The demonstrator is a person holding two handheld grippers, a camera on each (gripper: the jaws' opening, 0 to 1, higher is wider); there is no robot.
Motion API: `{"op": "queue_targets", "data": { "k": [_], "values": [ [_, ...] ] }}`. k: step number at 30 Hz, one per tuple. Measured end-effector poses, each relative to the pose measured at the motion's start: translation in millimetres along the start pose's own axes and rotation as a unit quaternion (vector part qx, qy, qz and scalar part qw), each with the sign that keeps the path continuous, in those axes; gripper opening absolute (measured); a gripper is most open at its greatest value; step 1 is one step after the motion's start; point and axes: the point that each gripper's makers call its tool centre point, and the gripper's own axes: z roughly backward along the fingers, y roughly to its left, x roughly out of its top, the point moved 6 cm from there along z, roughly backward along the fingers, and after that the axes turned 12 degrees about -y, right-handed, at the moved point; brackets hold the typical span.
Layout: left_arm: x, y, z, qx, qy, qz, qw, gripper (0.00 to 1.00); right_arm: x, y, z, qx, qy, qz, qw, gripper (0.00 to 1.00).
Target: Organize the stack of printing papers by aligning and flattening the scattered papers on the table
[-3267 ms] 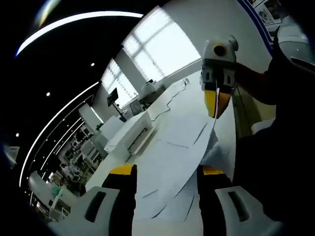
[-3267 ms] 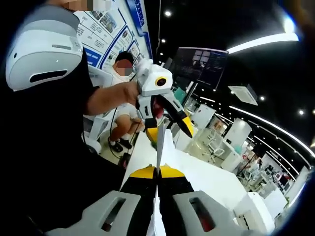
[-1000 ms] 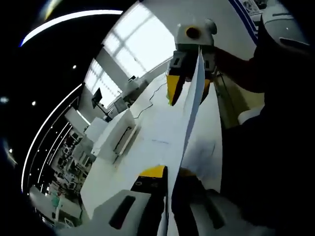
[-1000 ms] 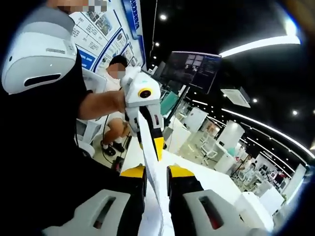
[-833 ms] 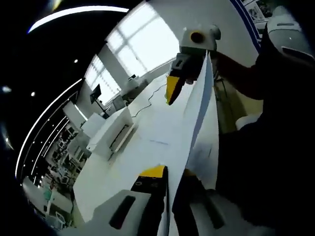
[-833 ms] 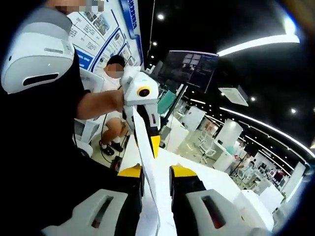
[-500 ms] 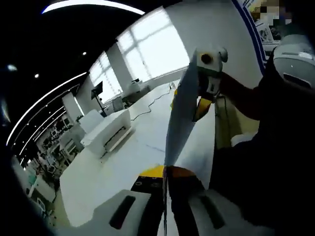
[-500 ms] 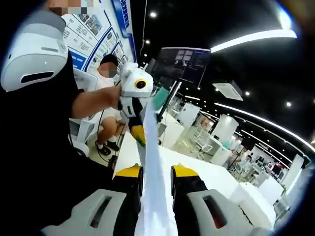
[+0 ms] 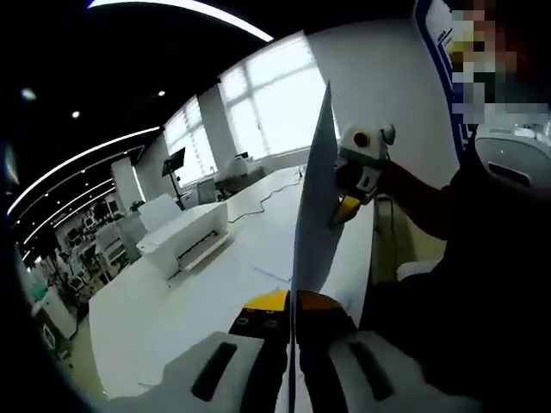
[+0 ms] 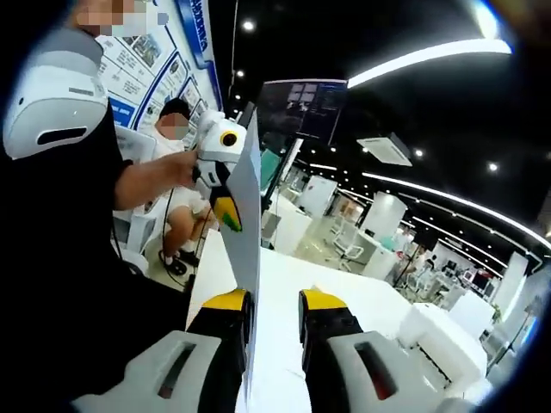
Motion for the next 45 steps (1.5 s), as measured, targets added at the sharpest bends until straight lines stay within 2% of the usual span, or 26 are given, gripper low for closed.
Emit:
{"op": "queue_targets", "data": {
  "k": [6, 17, 27, 38, 45],
  "values": [
    [5.4, 3.5, 7, 0.004, -0.034, 0.023, 0.9991, 0.06, -7.0, -9, 10, -0.021, -0.01, -0.022, 0.9995, 0.19],
    [9.4, 6.4, 12, 0.005, -0.069, 0.048, 0.9964, 0.06, -24.4, -23, 24, -0.051, -0.017, -0.059, 0.9968, 0.19],
    [18.6, 6.8, 17, -0.006, -0.11, 0.062, 0.992, 0.06, -31.4, -32, 30, -0.064, -0.05, -0.1, 0.9916, 0.19],
    [15.9, 10.7, 20, -0.021, -0.153, 0.122, 0.9804, 0.06, -32.7, -28, 29, -0.048, -0.091, -0.135, 0.9854, 0.19],
    [15.9, 13.9, 25, -0.031, -0.192, 0.152, 0.9692, 0.06, -38.1, -21, 25, -0.036, -0.112, -0.162, 0.9798, 0.18]
  ]
}}
